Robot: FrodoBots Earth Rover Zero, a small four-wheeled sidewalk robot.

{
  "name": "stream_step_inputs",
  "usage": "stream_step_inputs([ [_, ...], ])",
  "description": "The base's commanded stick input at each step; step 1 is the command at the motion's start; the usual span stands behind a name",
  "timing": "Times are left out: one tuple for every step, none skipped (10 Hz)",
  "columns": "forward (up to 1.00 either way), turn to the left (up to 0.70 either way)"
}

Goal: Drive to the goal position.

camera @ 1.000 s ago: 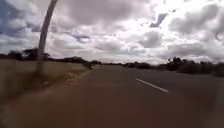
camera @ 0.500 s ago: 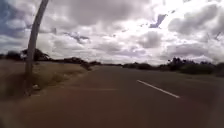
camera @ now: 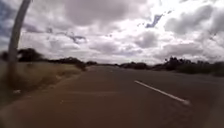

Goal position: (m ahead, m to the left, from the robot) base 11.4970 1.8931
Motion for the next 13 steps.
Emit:
stream_step_inputs([
  [0.78,-0.02],
  [0.78,-0.04],
  [0.78,-0.31],
  [0.78,-0.31],
  [0.78,-0.31],
  [0.78,-0.3],
  [0.78,0.0],
  [0.78,0.0],
  [0.78,0.0],
  [0.78,0.0],
  [0.78,0.0],
  [0.78,0.0],
  [0.78,0.0],
])
